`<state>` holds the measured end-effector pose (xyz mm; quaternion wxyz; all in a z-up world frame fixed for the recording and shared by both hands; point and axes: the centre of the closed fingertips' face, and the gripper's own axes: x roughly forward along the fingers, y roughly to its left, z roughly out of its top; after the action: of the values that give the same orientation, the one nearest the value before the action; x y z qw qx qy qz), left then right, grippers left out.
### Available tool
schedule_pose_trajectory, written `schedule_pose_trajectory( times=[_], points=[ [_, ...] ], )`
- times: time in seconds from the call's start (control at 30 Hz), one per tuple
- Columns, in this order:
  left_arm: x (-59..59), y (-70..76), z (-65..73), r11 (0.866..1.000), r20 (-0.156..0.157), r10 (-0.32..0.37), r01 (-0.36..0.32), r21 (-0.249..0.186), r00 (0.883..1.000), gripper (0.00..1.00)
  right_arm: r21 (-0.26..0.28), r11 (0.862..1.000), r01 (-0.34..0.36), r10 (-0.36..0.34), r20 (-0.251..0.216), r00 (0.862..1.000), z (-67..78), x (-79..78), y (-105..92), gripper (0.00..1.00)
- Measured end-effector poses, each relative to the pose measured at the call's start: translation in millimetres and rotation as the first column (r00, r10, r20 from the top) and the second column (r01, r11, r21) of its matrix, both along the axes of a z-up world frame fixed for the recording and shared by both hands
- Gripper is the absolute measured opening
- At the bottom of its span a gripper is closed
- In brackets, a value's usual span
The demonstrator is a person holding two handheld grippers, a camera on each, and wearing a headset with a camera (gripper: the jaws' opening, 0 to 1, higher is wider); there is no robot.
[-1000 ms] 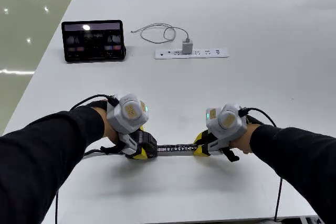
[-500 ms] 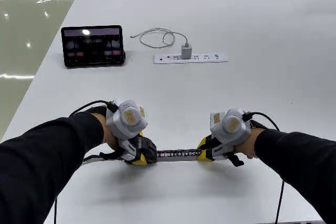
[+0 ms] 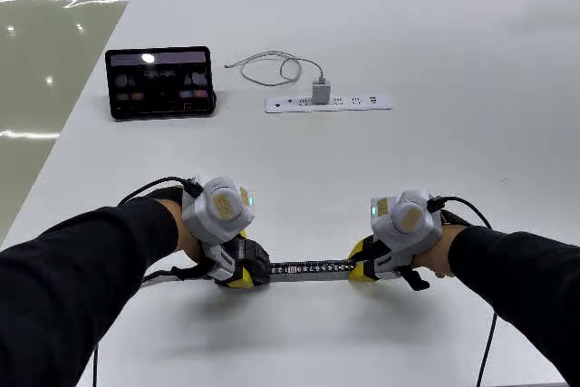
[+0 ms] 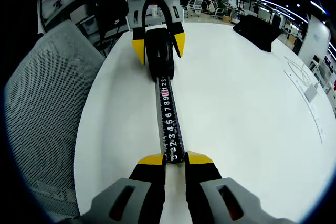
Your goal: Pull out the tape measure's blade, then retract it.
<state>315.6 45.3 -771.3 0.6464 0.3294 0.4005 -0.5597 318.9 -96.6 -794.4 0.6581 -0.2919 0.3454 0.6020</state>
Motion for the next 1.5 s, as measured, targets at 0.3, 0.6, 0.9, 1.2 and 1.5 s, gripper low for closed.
schedule_pose_trajectory(
  times=[0.3,0.6,0.9,1.2,1.5],
  points=[
    [0.2,0.1,0.1,1.0,0.001,0.003,-0.003,-0.003,1.0,0.36,-0.002,1.0,0.009,-0.009,0.0,1.0,0.4,0.1,-6.0,0.09],
    [0.3,0.1,0.5,1.0,0.004,0.01,-0.01,-0.007,1.0,0.36,-0.01,1.0,0.013,-0.013,0.003,1.0,0.6,1.1,-11.4,0.09],
    [-0.5,-0.3,1.0,1.0,0.005,0.002,-0.002,-0.011,1.0,0.36,-0.015,1.0,0.021,-0.021,0.0,1.0,0.3,0.6,-16.9,0.09],
    [-0.4,-0.5,0.8,1.0,0.006,0.008,-0.008,-0.015,1.0,0.36,-0.011,0.999,0.044,-0.045,-0.006,0.999,0.2,1.0,-23.4,0.09],
    [-0.3,-0.8,0.8,1.0,0.006,0.013,-0.013,-0.016,1.0,0.36,-0.009,0.999,0.052,-0.052,-0.005,0.999,0.2,1.7,-31.6,0.09]
  ],
)
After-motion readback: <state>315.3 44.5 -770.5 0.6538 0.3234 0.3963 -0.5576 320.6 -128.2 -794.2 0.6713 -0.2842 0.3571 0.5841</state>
